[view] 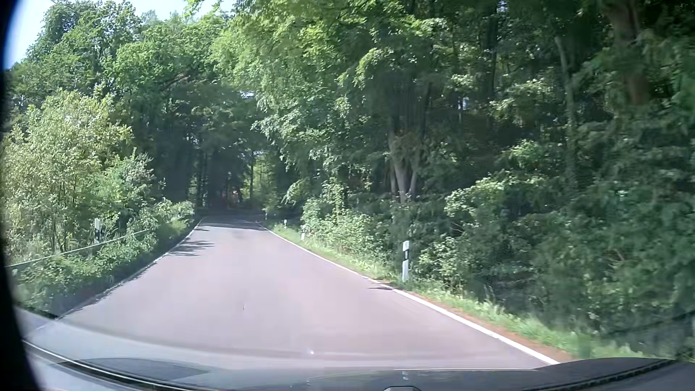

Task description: Follow the waypoints while adhering to traffic rules and regulations

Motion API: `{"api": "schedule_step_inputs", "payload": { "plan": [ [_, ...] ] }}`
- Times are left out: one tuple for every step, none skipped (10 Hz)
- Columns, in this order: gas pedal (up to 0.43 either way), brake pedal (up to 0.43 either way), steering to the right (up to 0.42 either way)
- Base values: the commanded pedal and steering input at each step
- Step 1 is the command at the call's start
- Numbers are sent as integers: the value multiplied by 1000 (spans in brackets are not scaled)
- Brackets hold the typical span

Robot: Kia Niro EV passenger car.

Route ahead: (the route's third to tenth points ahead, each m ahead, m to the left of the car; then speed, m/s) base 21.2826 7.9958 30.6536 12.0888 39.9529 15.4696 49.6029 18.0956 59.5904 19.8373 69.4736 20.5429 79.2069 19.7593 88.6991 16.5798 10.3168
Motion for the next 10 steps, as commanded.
{"api": "schedule_step_inputs", "payload": {
  "plan": [
    [248, 0, -139],
    [248, 0, -134],
    [248, 0, -128],
    [248, 0, -119],
    [248, 0, -110],
    [248, 0, -100],
    [248, 0, -88],
    [248, 0, -80],
    [248, 0, -67],
    [248, 0, -60]
  ]
}}
